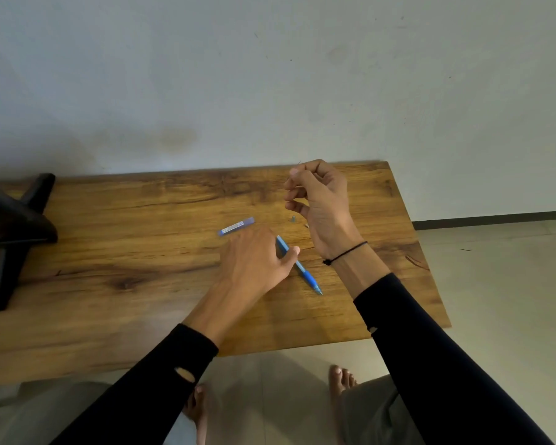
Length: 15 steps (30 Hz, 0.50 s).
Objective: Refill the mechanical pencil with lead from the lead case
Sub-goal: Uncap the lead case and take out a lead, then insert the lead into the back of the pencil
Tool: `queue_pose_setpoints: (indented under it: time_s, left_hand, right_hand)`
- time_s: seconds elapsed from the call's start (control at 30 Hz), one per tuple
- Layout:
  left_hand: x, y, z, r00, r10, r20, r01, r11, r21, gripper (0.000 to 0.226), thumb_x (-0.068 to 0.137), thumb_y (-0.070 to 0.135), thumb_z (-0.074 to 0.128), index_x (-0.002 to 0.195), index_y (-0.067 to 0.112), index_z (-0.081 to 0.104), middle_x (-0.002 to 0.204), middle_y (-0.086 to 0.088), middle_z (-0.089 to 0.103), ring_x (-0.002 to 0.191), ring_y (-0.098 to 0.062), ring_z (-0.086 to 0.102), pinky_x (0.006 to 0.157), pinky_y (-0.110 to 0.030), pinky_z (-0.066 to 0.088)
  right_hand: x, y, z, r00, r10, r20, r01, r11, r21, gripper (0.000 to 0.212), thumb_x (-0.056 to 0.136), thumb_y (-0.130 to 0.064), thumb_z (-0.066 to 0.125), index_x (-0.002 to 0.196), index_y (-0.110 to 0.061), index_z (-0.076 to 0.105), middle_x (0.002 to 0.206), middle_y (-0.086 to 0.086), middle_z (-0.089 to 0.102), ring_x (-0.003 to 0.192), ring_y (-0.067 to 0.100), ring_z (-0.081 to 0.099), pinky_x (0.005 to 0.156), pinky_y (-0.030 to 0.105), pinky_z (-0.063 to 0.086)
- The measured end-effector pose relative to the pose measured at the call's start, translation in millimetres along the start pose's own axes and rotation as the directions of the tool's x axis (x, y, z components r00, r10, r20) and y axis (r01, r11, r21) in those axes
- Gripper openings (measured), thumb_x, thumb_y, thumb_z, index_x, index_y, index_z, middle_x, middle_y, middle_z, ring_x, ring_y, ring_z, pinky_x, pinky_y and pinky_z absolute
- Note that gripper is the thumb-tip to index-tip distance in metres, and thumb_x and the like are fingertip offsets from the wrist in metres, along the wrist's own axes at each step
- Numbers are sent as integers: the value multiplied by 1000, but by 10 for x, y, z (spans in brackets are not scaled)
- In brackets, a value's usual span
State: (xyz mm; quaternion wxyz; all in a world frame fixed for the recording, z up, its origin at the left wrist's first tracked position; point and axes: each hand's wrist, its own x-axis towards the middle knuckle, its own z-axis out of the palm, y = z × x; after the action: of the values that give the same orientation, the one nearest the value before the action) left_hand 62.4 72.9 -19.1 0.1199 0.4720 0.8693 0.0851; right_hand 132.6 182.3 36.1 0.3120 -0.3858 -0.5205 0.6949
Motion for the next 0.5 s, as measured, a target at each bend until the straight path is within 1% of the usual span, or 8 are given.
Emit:
queue_pose_setpoints:
  time_s: [0.1, 0.17, 0.2, 0.23, 0.33, 0.4, 0.43, 0.5]
  left_hand:
    - [78, 47, 42, 999, -36, 13, 36, 999, -23, 59, 98, 69, 61, 65, 24, 40, 61, 7, 47, 53, -7, 44, 47, -27, 27]
    - [130, 71, 60, 996, -66, 67, 71, 994, -82, 52, 96, 61, 68, 67, 22, 50, 60, 6, 56, 55, -8, 56, 49, -29, 43]
    - [147, 77, 63, 992, -77, 97, 88, 989, -118, 48, 94, 59, 70, 69, 21, 55, 60, 5, 62, 56, -10, 63, 53, -31, 52]
    - [154, 79, 63, 989, -87, 120, 106, 982, -155, 45, 93, 56, 72, 71, 19, 59, 57, 5, 66, 55, -10, 67, 56, -31, 56]
    - [143, 60, 45, 980, -117, 160, 155, 955, -253, 43, 93, 51, 73, 65, 20, 68, 42, 7, 64, 43, -3, 64, 48, -19, 42]
    - [139, 34, -13, 976, -140, 168, 191, 920, -341, 39, 92, 47, 73, 64, 19, 73, 44, 14, 66, 49, -1, 69, 49, -17, 42]
    - [138, 23, -65, 977, -144, 155, 195, 897, -396, 35, 91, 45, 74, 67, 19, 74, 47, 14, 69, 51, -1, 71, 52, -20, 47]
    - [132, -2, -187, 990, -110, 89, 140, 864, -484, 25, 91, 39, 75, 75, 20, 74, 56, 7, 74, 55, -6, 75, 58, -33, 62]
  right_hand:
    - [-3, -7, -25, 1000, -4, 2, 4, 1000, -6, 16, 100, -3, 63, 86, -11, 62, 74, 4, 66, 61, 13, 61, 63, 32, 52]
    - [-1, -11, -40, 1000, -3, 4, 3, 1000, -11, 19, 100, -4, 63, 83, -14, 62, 75, 5, 65, 62, 13, 61, 65, 33, 51]
    - [1, -14, -50, 1000, -3, 3, 3, 1000, -10, 20, 100, -4, 63, 82, -14, 62, 75, 5, 65, 61, 12, 61, 65, 33, 51]
    - [5, -16, -61, 1000, -2, 2, 2, 1000, -10, 21, 99, -4, 64, 82, -15, 62, 75, 5, 65, 61, 12, 61, 64, 33, 51]
    - [27, -22, -105, 1000, 1, 1, -1, 1000, -22, 20, 99, -5, 63, 81, -15, 63, 74, 4, 66, 61, 11, 62, 63, 31, 52]
    - [44, -21, -132, 1000, 5, 0, -5, 999, -45, 18, 98, -6, 63, 83, -14, 64, 75, 5, 67, 61, 12, 63, 62, 31, 53]
    - [53, -20, -143, 1000, 7, 1, -7, 998, -62, 16, 98, -6, 63, 84, -13, 63, 75, 6, 68, 62, 13, 63, 62, 31, 53]
    - [73, -21, -165, 1000, 11, 19, -10, 996, -90, 13, 98, -5, 64, 86, -11, 63, 78, 9, 67, 65, 16, 63, 64, 33, 54]
